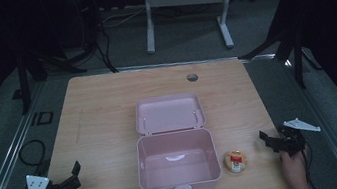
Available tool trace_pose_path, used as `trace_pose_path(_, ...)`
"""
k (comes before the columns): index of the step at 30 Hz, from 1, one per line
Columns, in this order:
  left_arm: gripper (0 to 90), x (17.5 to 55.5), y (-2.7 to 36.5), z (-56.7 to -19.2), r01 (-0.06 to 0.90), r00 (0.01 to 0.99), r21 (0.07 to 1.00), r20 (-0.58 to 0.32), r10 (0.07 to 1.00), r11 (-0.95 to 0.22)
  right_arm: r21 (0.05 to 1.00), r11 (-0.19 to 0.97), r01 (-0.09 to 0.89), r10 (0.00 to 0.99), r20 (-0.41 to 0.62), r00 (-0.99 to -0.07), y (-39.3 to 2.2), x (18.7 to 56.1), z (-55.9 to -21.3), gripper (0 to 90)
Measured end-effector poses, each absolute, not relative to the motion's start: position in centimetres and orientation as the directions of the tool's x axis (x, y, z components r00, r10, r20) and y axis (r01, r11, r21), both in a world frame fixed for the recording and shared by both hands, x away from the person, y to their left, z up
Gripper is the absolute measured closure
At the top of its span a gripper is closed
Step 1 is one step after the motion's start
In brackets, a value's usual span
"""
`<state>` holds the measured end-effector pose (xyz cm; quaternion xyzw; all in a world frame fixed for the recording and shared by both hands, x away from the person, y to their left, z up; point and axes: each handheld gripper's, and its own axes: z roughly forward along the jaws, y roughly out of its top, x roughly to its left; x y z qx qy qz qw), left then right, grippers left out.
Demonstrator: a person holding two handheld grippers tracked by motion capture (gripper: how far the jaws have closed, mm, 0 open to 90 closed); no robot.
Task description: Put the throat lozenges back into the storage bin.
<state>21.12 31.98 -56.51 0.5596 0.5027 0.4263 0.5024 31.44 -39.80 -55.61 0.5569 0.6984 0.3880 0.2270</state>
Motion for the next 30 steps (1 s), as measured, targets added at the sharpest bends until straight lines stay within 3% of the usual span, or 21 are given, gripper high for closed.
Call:
trace_pose_path(1,0.3,21.1,32.0,-56.5,0.134,0.131,0.991,-0.028,0.991,0.010,0.795,0.079,0.602,0.954,0.115,-0.277,-39.8,31.4,-55.6,13.0)
trace_pose_path(2,0.3,21.1,32.0,-56.5,0.133,0.132,0.991,-0.029,0.991,0.012,0.777,0.133,0.615,0.925,0.126,-0.360,-39.7,31.6,-55.7,12.9)
trace_pose_path(6,0.3,21.1,32.0,-56.5,0.135,0.134,0.991,-0.030,0.991,0.011,0.773,0.183,0.608,0.903,0.112,-0.415,-39.6,31.5,-55.7,12.9)
trace_pose_path(7,0.3,21.1,32.0,-56.5,0.136,0.134,0.991,-0.030,0.991,0.011,0.759,0.226,0.611,0.872,0.122,-0.474,-39.6,31.6,-55.7,12.9)
trace_pose_path(19,0.3,21.2,32.0,-56.5,0.136,0.147,0.991,-0.033,0.989,0.013,0.686,0.455,0.568,0.730,0.078,-0.679,-40.3,32.0,-54.7,13.6)
trace_pose_path(30,0.3,21.2,32.0,-56.5,0.137,0.154,0.990,-0.031,0.988,0.010,0.417,0.761,0.497,0.540,0.018,-0.841,-38.5,32.4,-51.9,14.5)
